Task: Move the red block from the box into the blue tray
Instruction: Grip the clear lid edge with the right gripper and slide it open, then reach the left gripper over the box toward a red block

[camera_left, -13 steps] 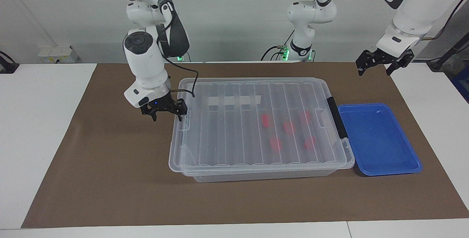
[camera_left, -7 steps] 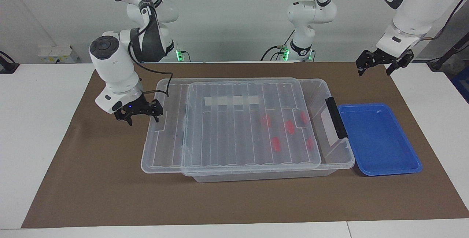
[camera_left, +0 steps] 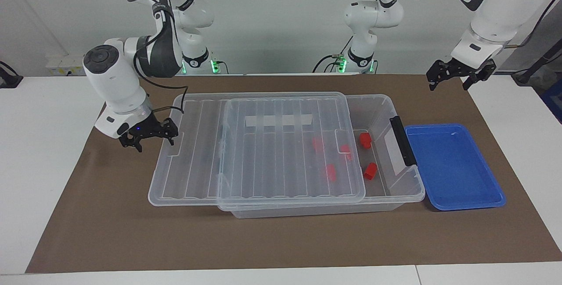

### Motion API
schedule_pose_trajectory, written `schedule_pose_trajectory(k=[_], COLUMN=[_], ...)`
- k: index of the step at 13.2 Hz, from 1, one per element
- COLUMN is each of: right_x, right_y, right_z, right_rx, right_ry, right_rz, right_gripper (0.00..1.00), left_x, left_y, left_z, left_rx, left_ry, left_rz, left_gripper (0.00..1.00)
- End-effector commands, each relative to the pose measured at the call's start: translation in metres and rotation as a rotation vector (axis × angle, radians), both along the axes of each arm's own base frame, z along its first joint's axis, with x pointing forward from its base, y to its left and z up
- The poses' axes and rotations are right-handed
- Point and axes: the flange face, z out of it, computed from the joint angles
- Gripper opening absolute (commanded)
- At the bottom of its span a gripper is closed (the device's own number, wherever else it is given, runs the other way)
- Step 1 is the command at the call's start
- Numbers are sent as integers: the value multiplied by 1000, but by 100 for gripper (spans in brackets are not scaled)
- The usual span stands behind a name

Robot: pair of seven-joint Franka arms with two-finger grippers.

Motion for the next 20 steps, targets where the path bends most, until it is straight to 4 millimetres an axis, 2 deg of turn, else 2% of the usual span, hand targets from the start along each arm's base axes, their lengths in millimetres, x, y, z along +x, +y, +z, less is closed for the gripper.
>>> schedule_pose_trajectory(k=[1,7,10,12,14,17,18,20], right_x=[-8,-7,-13,-18,-26,-37,-39,-47], right_y=[-6,-4,5,21,40,55,66,66], right_z=[-2,4,35,55,83,110,118,140], right_rx=[-12,-13,-12,-8,0,9,11,10], right_ry=[2,1,-49,-80,-89,-92,-80,-64], right_rz=[34,40,21,-20,-62,-196,-213,-354], right_gripper=[100,100,100,100,100,100,100,100], left_x=[-5,-5,-5,-6,-6,-6,-7,2], left_y=[2,2,3,2,2,2,3,-7], left_z=[2,2,2,2,2,2,-1,2], left_rx=[4,4,4,4,4,6,11,16], left_ry=[10,10,10,13,13,9,7,-99], left_rz=[-1,-1,1,-2,-2,17,83,324], left_gripper=[100,100,100,100,100,100,100,100])
